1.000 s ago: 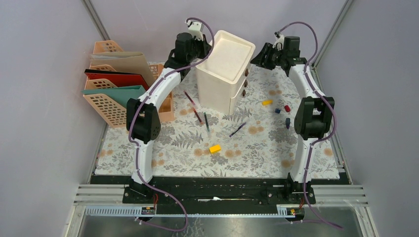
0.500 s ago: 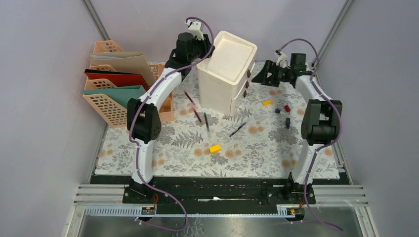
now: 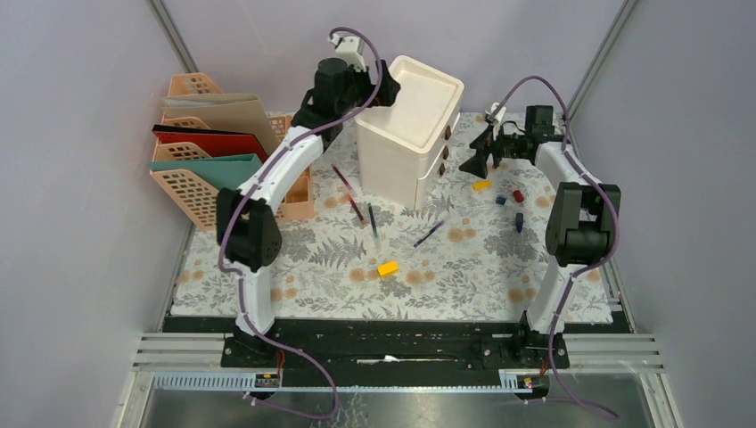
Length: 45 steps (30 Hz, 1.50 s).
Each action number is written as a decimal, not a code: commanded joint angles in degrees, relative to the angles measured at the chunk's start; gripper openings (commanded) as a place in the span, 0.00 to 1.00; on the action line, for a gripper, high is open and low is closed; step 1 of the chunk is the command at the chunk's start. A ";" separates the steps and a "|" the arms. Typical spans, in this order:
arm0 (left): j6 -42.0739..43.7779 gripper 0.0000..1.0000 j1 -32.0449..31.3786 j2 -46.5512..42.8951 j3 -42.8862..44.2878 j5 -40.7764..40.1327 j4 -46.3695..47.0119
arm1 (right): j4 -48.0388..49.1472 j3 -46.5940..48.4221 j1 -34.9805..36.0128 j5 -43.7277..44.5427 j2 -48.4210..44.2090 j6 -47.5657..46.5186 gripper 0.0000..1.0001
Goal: Organize the desk
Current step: Close the stationery in the storage box, then open the drawer in the storage box.
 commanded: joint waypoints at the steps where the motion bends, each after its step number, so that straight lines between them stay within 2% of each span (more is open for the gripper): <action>1: -3.78 0.99 2.78 -15.34 -12.47 -0.51 9.22 | 15.08 -2.90 3.34 -0.27 0.56 0.25 0.94; 3: -5.70 0.99 3.81 -20.27 -19.96 -0.41 11.79 | 25.44 -5.18 4.35 1.85 0.91 8.01 0.91; 6: -6.83 0.99 4.74 -26.35 -29.06 -0.70 11.68 | 34.18 -6.55 6.13 5.21 2.19 14.67 0.87; 12: -9.04 0.99 5.61 -35.93 -41.41 -2.29 13.10 | 37.50 -4.95 6.45 7.67 5.22 18.56 0.76; 19: -9.95 0.99 5.73 -37.93 -43.91 -2.29 13.87 | 38.55 -5.04 7.40 5.62 6.68 18.92 0.63; 25: -10.56 0.99 5.75 -37.00 -42.78 -0.92 13.40 | 40.78 -5.38 7.77 5.79 7.19 20.25 0.38; 29: -11.28 0.99 5.76 -36.93 -43.26 0.14 13.79 | 40.02 -5.30 7.76 6.37 6.69 20.73 0.16; 33: -11.46 0.99 5.84 -37.45 -44.12 0.32 14.92 | 38.09 -7.01 7.61 7.75 4.67 19.65 0.02; 38: -11.48 0.99 5.83 -37.81 -44.76 1.89 16.01 | 33.62 -10.24 6.03 11.05 0.95 17.75 0.00; 45: -12.11 0.99 5.81 -38.12 -46.28 5.44 18.14 | 16.96 -14.95 0.28 15.50 -5.23 10.64 0.00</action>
